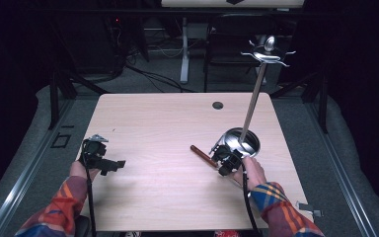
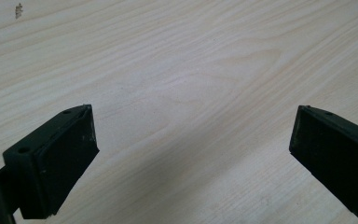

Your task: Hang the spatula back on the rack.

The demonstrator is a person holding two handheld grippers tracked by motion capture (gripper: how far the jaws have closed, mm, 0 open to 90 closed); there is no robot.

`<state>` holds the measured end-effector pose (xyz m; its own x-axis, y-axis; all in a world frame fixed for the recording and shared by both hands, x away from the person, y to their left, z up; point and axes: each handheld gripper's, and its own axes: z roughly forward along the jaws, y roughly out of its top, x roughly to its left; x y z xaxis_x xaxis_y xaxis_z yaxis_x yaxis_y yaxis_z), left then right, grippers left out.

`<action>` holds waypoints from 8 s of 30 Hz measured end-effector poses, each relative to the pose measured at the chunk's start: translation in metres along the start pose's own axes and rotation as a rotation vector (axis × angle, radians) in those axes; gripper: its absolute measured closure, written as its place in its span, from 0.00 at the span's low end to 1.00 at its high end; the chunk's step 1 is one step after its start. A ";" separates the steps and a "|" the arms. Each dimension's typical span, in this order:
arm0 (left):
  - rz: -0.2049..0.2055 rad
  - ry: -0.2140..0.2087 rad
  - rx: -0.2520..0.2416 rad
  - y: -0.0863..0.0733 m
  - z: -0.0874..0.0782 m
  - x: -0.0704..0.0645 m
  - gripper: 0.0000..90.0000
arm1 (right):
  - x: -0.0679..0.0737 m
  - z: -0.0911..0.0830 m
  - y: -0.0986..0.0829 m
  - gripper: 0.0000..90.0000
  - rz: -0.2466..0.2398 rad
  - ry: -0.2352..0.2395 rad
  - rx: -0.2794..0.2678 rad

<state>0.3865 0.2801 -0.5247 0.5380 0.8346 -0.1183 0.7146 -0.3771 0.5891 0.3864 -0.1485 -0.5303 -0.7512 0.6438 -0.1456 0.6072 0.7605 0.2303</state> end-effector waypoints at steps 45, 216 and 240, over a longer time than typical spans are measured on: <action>0.004 -0.003 0.011 0.001 0.001 -0.001 0.01 | -0.004 0.005 0.012 0.94 0.005 0.006 0.030; 0.013 0.003 0.009 0.002 0.001 -0.001 0.01 | -0.082 -0.172 -0.110 0.94 0.405 -0.210 -0.811; 0.013 0.003 0.016 0.002 0.003 -0.001 0.01 | -0.102 -0.190 -0.106 0.94 0.433 -0.226 -0.867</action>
<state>0.3884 0.2771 -0.5253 0.5461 0.8307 -0.1077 0.7144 -0.3947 0.5778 0.3492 -0.3108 -0.3572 -0.3877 0.9209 -0.0413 0.3504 0.1887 0.9174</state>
